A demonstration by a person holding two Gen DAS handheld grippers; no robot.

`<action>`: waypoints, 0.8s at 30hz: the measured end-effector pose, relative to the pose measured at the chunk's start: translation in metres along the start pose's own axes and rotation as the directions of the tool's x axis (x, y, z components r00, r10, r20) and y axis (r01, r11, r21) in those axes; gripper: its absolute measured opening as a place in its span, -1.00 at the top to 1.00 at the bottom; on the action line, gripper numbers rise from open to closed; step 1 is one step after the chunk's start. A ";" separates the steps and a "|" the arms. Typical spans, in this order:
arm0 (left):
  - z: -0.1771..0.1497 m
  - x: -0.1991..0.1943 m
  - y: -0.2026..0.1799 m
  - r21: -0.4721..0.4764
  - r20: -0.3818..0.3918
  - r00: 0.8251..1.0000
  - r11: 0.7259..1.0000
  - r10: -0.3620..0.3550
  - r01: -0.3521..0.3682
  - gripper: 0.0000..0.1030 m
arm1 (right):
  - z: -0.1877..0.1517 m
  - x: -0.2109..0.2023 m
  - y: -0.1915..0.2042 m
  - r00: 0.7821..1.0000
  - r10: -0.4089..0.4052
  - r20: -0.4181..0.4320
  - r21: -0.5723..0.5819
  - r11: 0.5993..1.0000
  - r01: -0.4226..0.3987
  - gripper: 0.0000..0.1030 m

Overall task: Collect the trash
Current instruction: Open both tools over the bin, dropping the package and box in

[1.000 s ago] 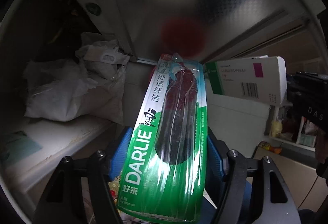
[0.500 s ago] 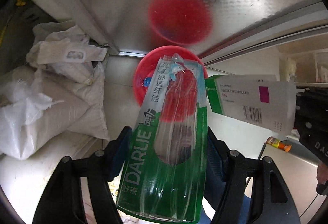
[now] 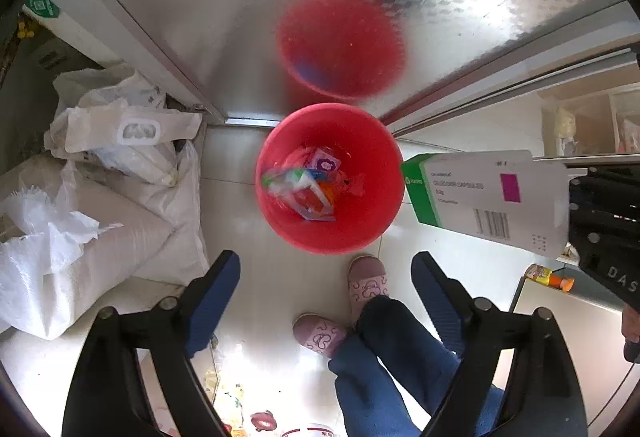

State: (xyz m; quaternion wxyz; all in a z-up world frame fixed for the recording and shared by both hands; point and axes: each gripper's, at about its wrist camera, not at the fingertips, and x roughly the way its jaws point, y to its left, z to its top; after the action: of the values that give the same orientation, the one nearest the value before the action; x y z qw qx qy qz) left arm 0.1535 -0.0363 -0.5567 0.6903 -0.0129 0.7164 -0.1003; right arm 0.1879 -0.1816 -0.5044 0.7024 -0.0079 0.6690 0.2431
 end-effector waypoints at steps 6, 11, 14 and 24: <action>0.000 -0.010 0.002 -0.024 0.030 0.999 1.000 0.020 -0.019 -0.74 | 0.005 0.009 0.005 1.000 0.013 -0.001 -0.008 1.000 -0.013 0.95; -0.004 -0.013 0.010 -0.042 0.061 0.998 0.999 0.030 -0.028 -1.00 | 0.010 0.024 0.007 1.000 0.019 -0.011 -0.008 1.000 -0.019 0.94; -0.006 -0.009 0.016 -0.052 0.051 0.997 0.997 0.051 -0.049 -1.00 | 0.013 0.035 0.011 1.000 0.010 -0.018 -0.024 1.000 -0.010 0.94; -0.019 0.001 0.021 -0.053 0.021 0.994 0.993 0.105 -0.104 -1.00 | 0.023 0.051 0.017 1.000 -0.026 0.002 -0.084 0.996 0.026 -0.42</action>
State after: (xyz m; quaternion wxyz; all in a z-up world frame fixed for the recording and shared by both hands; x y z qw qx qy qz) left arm 0.1373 -0.0132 -0.5606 0.7025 0.0056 0.7103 -0.0453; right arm 0.2023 -0.1420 -0.5449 0.7048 -0.0459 0.6578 0.2616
